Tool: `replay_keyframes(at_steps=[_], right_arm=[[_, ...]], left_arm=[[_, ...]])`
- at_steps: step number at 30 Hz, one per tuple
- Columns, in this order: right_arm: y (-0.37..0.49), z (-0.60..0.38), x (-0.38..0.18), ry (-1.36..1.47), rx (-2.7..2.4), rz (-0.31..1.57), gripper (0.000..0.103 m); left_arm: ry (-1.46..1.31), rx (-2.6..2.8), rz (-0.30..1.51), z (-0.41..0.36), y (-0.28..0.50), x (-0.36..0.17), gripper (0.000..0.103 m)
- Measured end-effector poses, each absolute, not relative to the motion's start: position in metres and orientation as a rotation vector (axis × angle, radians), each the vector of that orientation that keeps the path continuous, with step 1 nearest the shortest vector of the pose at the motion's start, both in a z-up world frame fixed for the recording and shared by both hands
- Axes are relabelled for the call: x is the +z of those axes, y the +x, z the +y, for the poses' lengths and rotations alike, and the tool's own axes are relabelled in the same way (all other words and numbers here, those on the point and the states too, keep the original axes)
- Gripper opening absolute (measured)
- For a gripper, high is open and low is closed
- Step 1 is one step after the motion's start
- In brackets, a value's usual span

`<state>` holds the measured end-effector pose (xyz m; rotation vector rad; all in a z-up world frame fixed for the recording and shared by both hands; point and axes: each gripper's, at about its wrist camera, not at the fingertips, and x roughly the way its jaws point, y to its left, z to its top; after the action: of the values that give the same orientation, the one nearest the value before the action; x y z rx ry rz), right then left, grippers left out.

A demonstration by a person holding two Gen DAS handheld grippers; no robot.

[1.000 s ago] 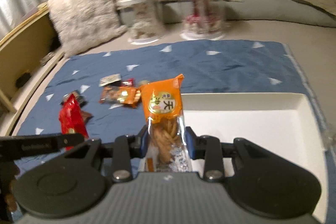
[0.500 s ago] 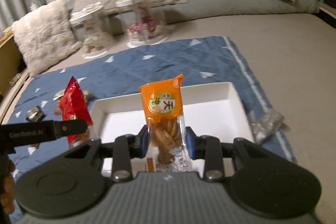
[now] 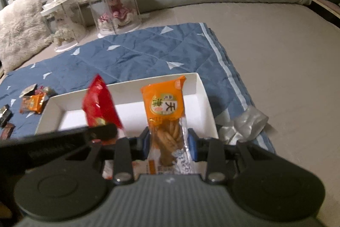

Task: Organize snacks
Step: 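Lift and carry the red and orange packets over the white tray with both tools, then lower both packets into the tray and open both tools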

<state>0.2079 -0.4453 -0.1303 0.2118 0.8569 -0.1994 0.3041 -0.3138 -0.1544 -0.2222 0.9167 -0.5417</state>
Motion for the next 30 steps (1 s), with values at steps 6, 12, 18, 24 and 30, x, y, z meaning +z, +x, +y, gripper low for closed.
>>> replay_keyframes(at_steps=[6,12,18,24,30], right_arm=[[0.223,-0.461,-0.149,0.219,-0.224,0.88,0.041],[0.232,-0.465,-0.159,0.256,-0.224,0.842,0.051],[0.235,-0.464,-0.157,0.272,-0.259,0.862,0.052],[0.228,-0.464,-0.155,0.271,-0.263,0.887,0.052],[0.213,-0.457,-0.145,0.26,-0.257,0.889,0.052]], left_arm=[[-0.178,-0.548,0.924,-0.317,0.323,-0.167,0.04],[-0.189,-0.59,0.962,-0.314,0.332,-0.172,0.046],[-0.165,-0.588,0.99,-0.314,0.33,-0.171,0.057],[-0.123,-0.585,1.0,-0.315,0.323,-0.163,0.062],[-0.074,-0.579,0.999,-0.312,0.307,-0.146,0.067]])
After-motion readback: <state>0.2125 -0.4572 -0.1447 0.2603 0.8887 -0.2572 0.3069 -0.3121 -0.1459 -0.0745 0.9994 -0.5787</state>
